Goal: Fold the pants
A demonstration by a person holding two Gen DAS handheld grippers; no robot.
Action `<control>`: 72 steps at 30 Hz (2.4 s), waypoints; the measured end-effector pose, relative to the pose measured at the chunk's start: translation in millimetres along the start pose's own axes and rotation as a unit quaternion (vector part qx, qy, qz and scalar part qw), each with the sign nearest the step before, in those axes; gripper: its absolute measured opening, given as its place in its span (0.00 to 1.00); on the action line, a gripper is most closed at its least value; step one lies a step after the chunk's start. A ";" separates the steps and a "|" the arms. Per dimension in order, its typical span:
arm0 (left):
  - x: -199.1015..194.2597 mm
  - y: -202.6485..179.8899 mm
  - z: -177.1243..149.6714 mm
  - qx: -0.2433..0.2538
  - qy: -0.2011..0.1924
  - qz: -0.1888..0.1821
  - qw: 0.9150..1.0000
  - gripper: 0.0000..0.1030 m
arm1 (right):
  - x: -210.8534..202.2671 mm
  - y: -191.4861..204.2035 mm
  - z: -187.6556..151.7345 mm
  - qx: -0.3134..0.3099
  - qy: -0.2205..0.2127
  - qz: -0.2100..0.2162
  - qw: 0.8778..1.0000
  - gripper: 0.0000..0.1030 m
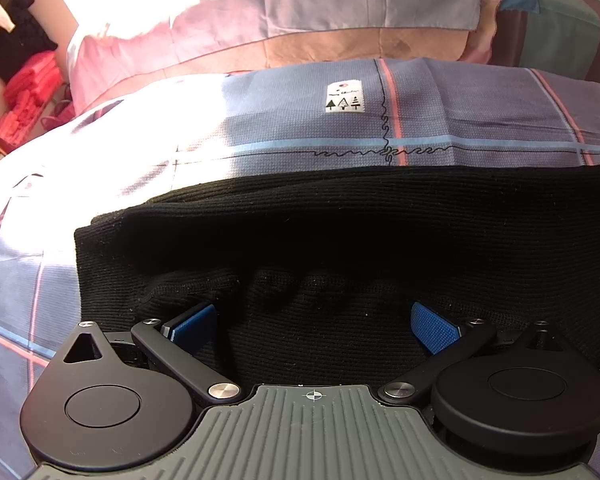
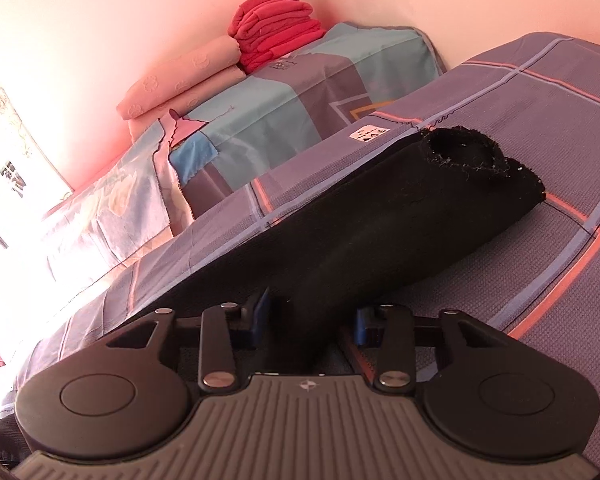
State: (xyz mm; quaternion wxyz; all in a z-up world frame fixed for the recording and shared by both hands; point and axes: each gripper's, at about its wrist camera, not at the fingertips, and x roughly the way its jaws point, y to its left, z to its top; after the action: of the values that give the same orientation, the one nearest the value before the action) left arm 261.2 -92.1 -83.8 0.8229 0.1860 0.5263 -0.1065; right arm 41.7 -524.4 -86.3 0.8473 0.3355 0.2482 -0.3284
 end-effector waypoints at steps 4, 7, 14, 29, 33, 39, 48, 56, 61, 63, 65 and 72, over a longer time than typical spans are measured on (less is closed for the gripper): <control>-1.4 -0.3 0.2 0.000 -0.001 0.000 1.000 1.00 | -4.9 10.3 2.8 -0.029 0.004 -0.021 0.999 0.25; -16.8 10.7 -1.8 -0.026 -0.019 -0.035 0.999 1.00 | -25.0 55.5 -7.8 -0.149 -0.044 -0.066 0.986 0.22; -58.2 43.7 -15.5 -0.057 -0.079 -0.046 0.994 1.00 | -84.1 197.2 -129.6 -0.495 -0.191 -0.016 0.847 0.21; -65.1 51.1 -22.9 -0.083 -0.080 -0.068 0.991 1.00 | -50.5 234.5 -252.7 -0.753 -0.134 0.002 0.645 0.19; -59.8 5.4 -5.8 -0.067 -0.089 -0.102 0.989 1.00 | -42.9 231.3 -268.4 -0.762 -0.147 -0.019 0.631 0.20; -14.4 -53.9 -3.6 -0.002 -0.056 -0.068 0.996 1.00 | -61.7 205.1 -235.7 -0.727 -0.156 -0.034 0.667 0.52; -11.9 -45.6 -4.3 -0.016 -0.050 -0.078 0.996 1.00 | -52.2 165.5 -187.6 -0.632 -0.145 -0.073 0.758 0.53; -11.9 -50.5 -7.5 -0.009 -0.060 -0.081 0.995 1.00 | -25.3 147.3 -129.1 -0.512 -0.093 -0.093 0.849 0.68; -13.1 -54.7 -7.8 0.001 -0.064 -0.068 0.996 1.00 | -39.6 153.4 -168.7 -0.632 -0.107 -0.086 0.763 0.63; -11.8 -51.3 -7.1 -0.004 -0.059 -0.076 0.995 1.00 | -55.4 151.5 -157.7 -0.620 -0.074 -0.037 0.780 0.65; -11.5 -49.6 -6.2 -0.006 -0.055 -0.080 0.995 1.00 | -77.3 147.5 -152.4 -0.618 -0.056 0.003 0.785 0.78; -11.8 -50.4 -3.4 -0.006 -0.045 -0.082 0.996 1.00 | -90.8 178.3 -100.6 -0.453 -0.034 0.108 0.884 0.70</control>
State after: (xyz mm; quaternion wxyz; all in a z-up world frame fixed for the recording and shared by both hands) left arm 234.7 -136.7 -84.1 0.8354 0.1327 0.5025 -0.1789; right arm 90.4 -315.7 -21.2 0.9452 -0.0714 0.3030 -0.0982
